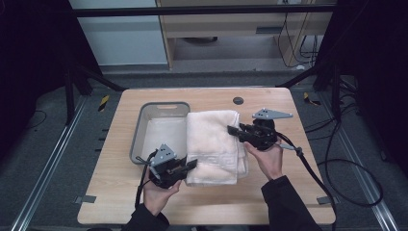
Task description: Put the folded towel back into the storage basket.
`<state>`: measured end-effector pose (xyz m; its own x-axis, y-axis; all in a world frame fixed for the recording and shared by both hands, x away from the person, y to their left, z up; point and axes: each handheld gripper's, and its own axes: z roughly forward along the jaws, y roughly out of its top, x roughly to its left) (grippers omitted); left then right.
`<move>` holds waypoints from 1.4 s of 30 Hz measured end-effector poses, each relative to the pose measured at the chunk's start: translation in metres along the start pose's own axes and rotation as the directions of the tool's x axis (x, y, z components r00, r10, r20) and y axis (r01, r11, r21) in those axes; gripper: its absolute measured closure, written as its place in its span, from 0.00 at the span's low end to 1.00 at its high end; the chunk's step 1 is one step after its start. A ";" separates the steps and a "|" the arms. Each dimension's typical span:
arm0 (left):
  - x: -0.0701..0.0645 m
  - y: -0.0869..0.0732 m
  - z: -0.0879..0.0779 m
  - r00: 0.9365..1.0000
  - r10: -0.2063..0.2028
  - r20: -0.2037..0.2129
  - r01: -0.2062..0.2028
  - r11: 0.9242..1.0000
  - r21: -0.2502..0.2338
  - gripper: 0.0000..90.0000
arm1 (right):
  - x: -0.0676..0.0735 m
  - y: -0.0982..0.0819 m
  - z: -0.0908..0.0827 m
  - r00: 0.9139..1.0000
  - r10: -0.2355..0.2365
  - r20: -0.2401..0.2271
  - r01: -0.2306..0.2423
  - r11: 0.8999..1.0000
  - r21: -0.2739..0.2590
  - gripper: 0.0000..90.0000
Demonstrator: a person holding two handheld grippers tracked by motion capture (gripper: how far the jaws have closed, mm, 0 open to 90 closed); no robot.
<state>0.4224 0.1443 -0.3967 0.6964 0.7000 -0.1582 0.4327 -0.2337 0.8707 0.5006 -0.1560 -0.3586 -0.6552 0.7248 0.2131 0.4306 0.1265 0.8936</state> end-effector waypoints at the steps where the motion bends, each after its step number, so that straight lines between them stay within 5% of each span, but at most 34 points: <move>1: 0.001 0.001 -0.002 1.000 -0.006 -0.001 0.006 1.000 -0.007 0.83 | 0.002 0.003 0.001 1.000 0.001 -0.001 -0.001 1.000 -0.003 0.77; 19: 0.024 0.022 -0.036 0.999 -0.032 -0.031 0.029 0.994 -0.104 0.83 | 0.026 0.045 0.016 0.999 -0.039 -0.008 0.039 0.998 -0.041 0.77; 42: 0.044 0.034 -0.068 0.996 -0.072 -0.054 0.061 0.980 -0.191 0.83 | 0.046 0.073 0.038 0.998 -0.055 -0.025 0.053 0.996 -0.076 0.77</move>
<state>0.4291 0.2132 -0.3428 0.6312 0.7507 -0.1952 0.3569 -0.0577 0.9323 0.5254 -0.0873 -0.2981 -0.6930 0.6998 0.1733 0.3468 0.1129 0.9311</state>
